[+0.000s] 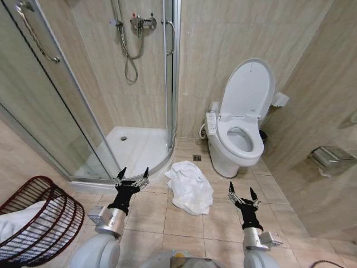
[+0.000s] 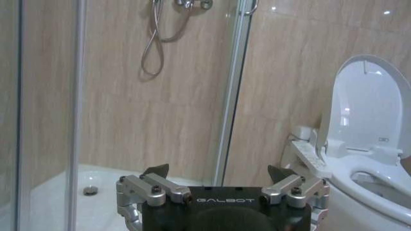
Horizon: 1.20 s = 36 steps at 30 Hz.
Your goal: Discard the used towel into the hamper.
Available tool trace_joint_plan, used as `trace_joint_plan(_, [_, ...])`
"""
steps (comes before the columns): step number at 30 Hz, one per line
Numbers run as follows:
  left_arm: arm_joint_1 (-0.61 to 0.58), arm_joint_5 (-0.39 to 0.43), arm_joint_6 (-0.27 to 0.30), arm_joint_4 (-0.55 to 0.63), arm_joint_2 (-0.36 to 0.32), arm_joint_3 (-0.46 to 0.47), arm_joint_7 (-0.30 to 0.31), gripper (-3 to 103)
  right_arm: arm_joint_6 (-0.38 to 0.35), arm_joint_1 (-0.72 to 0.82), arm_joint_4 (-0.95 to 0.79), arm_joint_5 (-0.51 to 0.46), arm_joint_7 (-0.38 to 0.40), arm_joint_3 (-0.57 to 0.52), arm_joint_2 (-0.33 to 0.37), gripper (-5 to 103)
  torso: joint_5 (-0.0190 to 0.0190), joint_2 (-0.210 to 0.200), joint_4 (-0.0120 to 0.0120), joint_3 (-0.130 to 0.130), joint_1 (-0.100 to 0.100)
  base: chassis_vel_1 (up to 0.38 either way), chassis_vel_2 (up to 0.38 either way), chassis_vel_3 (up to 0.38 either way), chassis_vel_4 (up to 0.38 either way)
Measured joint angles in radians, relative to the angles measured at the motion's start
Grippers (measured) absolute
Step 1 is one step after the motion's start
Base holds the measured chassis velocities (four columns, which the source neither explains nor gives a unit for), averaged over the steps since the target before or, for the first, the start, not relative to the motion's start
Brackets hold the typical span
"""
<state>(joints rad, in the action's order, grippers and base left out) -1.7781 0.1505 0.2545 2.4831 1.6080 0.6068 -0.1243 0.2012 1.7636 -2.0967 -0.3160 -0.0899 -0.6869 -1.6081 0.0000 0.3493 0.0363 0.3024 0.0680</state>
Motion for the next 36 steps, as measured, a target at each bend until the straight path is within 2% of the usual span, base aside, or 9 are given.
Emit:
trace_joint_plan(29, [0.0,0.0,0.0,0.0,0.0,0.0,0.0,100,0.022,-0.004,0.023,0.012,-0.015,0.0,0.0,100,0.0,-0.125,0.0,-0.085,-0.04,-0.002,0.002,0.002,-0.001])
trace_joint_plan(36, [0.0,0.0,0.0,0.0,0.0,0.0,0.0,100,0.029,-0.007,0.032,0.012,-0.022,-0.002,0.0,100,0.0001,-0.136,0.0,-0.093,-0.043,-0.087,0.087,0.082,-0.081])
